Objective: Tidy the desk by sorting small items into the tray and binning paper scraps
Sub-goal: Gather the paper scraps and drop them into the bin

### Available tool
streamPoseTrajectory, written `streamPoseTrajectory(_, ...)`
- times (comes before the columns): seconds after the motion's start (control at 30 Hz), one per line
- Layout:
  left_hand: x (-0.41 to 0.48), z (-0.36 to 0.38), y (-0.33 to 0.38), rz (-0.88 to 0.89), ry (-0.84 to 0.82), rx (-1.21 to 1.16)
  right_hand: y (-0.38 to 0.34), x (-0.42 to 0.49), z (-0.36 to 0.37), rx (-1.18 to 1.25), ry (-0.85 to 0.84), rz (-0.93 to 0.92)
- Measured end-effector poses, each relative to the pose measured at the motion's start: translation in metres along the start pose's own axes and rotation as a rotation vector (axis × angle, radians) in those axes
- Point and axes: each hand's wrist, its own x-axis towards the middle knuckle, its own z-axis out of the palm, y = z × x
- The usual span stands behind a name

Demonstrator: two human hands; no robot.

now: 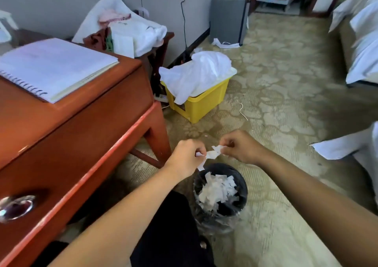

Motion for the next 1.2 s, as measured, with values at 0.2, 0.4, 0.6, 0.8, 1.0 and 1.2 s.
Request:
streamPoseTrajectory(0.2, 0.042, 0.085, -0.041, -0.257, -0.015, -0.071, 0.082, 0.024, 0.042, 0.051, -0.038, 0.227)
streamPoseTrajectory(0.4, 0.059, 0.156, -0.061, -0.449, -0.076, -0.094, 0.134, 0.037, 0.096, 0.069, -0.068, 0.421)
streamPoseTrajectory(0.6, 0.072, 0.194, -0.069, -0.550, -0.201, -0.133, 0.158, 0.045, 0.120, 0.050, -0.105, 0.529)
streamPoseTrajectory(0.8, 0.068, 0.185, -0.079, -0.441, -0.368, -0.011, 0.158, 0.046, 0.111, 0.054, -0.170, 0.500)
streamPoseTrajectory(1.0, 0.058, 0.130, -0.069, -0.309, -0.399, 0.303, 0.123, 0.053, 0.079, -0.053, -0.191, 0.398)
streamPoseTrajectory(1.2, 0.028, 0.036, -0.035, -0.194, -0.405, 0.431, 0.048, 0.060, 0.037, -0.224, -0.288, 0.271)
